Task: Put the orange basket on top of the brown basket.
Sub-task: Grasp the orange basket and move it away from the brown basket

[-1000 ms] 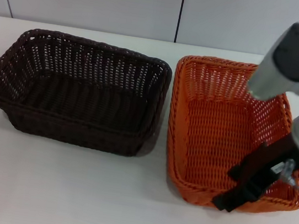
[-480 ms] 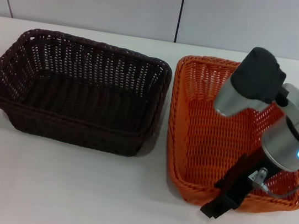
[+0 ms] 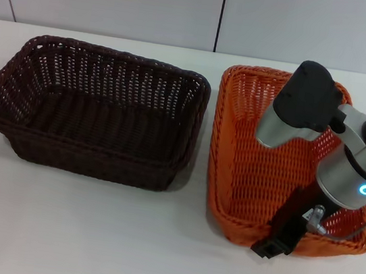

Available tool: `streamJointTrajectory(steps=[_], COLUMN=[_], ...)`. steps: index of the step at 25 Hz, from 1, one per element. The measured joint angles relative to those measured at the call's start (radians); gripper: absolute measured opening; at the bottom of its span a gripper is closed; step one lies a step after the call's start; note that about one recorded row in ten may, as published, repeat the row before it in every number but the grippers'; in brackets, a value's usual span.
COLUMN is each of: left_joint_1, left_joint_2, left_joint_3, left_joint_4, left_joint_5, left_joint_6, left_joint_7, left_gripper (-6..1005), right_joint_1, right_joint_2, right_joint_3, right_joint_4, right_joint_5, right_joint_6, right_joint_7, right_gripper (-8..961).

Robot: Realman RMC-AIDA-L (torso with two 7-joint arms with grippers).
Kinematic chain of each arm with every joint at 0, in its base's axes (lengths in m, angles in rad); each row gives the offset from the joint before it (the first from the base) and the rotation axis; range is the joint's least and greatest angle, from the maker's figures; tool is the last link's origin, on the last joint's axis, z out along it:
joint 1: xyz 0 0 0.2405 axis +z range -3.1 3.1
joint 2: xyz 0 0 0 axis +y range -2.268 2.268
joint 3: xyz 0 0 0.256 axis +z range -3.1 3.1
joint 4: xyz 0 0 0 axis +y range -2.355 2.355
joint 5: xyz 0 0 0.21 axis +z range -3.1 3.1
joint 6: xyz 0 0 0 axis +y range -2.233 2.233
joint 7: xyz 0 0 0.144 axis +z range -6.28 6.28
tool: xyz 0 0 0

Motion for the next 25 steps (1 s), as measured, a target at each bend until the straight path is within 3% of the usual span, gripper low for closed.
streamJointTrajectory(steps=[10,16,25], left_joint_1=[-0.004,-0.004,-0.007], left_joint_2=[0.000,0.002,0.002], left_joint_3=[-0.001,-0.001,0.000], left_joint_4=[0.011,0.018,0.019], left_joint_5=[0.000,0.000,0.006], left_joint_6=[0.006,0.008,0.013], left_joint_7=[0.000,0.000,0.000], left_gripper=[776,776,776], right_joint_1=[-0.016,-0.019,-0.039], right_joint_2=[0.002,0.002,0.002], right_joint_3=[-0.003,-0.002,0.001], right_joint_4=[-0.122,-0.140,-0.353], right_joint_5=[-0.017,-0.031,-0.121], right_joint_6=[-0.005,-0.002,-0.010], right_joint_7=[0.052,0.076,0.142], right_gripper=[251,195,157])
